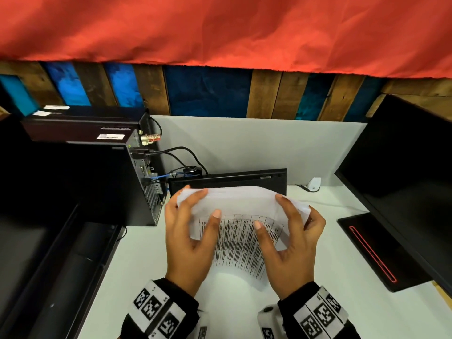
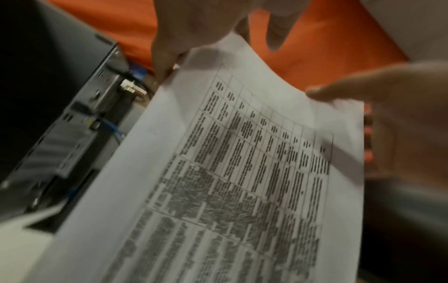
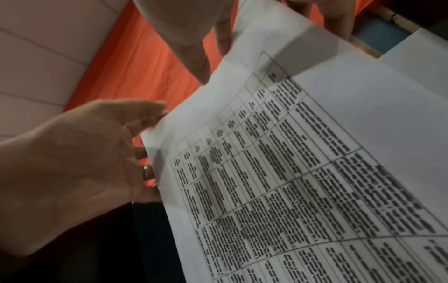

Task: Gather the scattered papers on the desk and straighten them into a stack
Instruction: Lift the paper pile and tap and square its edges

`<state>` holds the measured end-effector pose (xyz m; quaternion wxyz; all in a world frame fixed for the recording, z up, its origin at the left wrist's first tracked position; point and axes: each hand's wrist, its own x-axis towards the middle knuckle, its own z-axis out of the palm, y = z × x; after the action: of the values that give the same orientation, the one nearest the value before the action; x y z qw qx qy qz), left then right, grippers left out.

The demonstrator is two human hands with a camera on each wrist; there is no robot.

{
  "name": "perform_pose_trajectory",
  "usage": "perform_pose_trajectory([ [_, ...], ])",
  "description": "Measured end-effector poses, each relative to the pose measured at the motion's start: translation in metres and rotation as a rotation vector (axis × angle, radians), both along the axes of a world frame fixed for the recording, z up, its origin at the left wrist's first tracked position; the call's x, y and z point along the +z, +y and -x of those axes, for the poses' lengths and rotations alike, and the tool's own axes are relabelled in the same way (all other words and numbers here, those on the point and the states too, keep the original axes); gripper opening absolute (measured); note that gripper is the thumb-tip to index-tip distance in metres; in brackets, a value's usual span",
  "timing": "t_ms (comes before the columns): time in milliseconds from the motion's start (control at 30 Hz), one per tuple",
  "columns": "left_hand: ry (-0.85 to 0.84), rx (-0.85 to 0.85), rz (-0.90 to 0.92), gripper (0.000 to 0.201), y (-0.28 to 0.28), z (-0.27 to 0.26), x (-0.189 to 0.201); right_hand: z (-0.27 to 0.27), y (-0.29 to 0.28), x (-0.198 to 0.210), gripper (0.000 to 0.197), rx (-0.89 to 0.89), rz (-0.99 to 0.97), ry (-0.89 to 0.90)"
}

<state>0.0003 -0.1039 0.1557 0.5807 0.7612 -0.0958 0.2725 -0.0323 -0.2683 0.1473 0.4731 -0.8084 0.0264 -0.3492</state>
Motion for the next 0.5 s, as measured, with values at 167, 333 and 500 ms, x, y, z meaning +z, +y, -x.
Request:
perform_pose_trajectory([
  [167,0.010,-0.023,-0.008,0.043,0.0010,-0.0009,0.0025,-0.0013,-0.0014,-0.0006,0.063,-0.003,0.017,0.012],
  [333,0.112,-0.013,0.001,0.041,0.0038,-0.0058,0.0014,-0.0026,-0.0021,0.0005,0.058,-0.048,0.011,0.006],
  [500,0.074,-0.028,0.122,0.064,0.0011,-0.0038,0.0017,-0.0036,0.0004,0.0001,0.056,-0.016,-0.036,-0.003],
])
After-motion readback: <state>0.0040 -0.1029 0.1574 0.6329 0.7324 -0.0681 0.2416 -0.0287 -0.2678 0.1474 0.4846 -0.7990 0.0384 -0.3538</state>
